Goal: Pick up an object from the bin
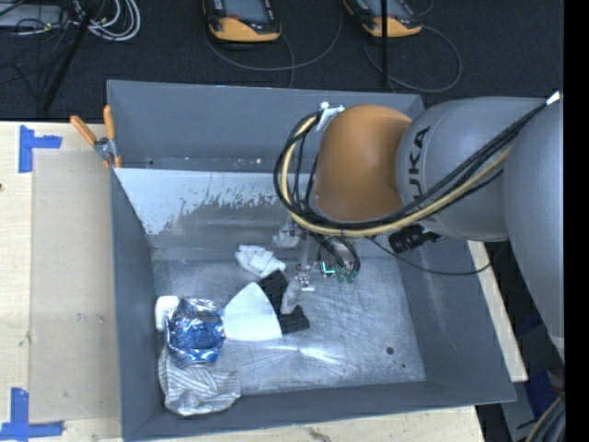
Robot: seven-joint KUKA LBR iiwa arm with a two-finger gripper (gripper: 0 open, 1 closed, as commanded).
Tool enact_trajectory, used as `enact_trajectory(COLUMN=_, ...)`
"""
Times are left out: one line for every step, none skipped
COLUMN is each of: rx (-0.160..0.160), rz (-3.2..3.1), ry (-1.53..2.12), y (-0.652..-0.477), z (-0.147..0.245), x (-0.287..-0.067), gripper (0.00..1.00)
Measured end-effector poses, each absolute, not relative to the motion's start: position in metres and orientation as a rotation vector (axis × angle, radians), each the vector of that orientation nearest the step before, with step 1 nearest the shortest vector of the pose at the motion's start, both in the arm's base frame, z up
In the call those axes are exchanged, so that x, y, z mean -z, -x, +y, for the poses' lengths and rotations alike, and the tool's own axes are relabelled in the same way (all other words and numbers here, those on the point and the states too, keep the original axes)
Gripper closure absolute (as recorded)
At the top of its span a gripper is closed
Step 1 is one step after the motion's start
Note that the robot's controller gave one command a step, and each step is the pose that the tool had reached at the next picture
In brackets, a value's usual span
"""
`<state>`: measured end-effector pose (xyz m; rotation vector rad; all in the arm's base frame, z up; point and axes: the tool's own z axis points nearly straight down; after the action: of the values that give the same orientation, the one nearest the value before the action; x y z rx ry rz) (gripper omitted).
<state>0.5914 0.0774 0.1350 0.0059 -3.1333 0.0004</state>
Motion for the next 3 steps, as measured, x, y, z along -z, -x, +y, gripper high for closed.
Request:
enact_trajectory(rx=0.001, rz=-3.140, ry=-0.002, y=-0.593, z=0.077, x=-0.139, gripper=0.00)
enact_trajectory(rx=0.002, rz=-3.140, ry=0.146, y=-0.584, z=0.046, x=-0.097, gripper=0.00)
enact_trajectory(rx=0.000, rz=-3.138, ry=-0.045, y=-0.580, z=0.035, x=-0.082, gripper=0.00)
